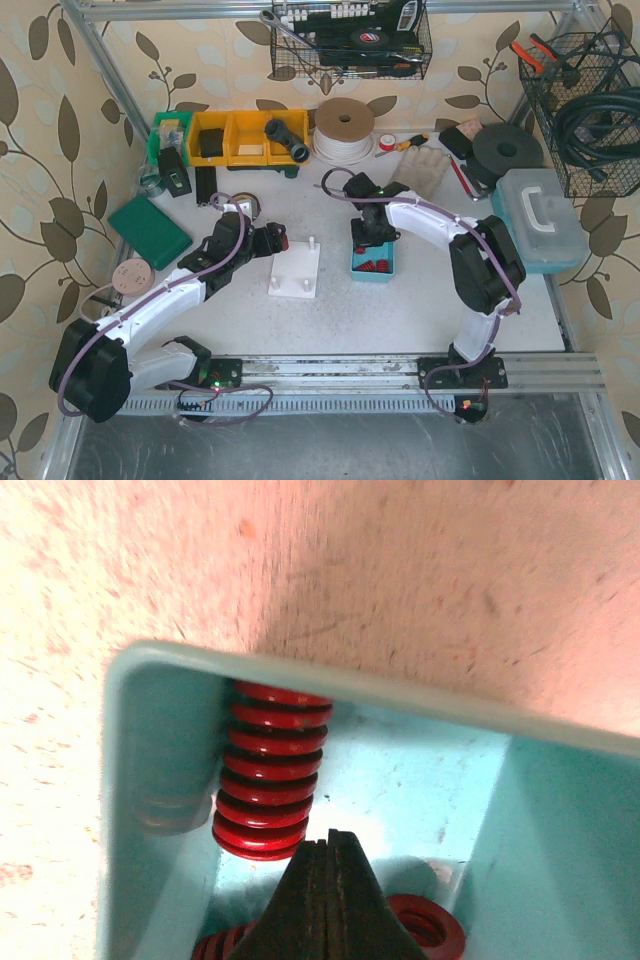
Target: Install the large spring
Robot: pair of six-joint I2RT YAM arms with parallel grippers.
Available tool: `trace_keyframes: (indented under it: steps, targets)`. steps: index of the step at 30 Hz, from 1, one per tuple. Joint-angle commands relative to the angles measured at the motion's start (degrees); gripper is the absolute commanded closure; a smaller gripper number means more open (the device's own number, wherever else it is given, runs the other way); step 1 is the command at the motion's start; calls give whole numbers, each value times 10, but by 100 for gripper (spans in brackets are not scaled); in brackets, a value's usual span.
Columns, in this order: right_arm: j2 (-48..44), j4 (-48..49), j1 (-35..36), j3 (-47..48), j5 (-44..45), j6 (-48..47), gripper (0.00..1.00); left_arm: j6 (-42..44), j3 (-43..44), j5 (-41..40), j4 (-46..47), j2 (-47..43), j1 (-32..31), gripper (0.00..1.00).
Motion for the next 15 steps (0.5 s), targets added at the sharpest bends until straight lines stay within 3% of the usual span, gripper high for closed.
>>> trace_keyframes:
  steps: [1,7,15]
  targets:
    - [-18,-17,-7,6,10,-5,100,13,18,6,9,-2,8,16]
    - [-12,26,-14,-16,-26,24,63,12,18,6,9,-1,8,15]
    - [20,67,-21,-17,-54,58,58,12,19,6,9,-1,9,15]
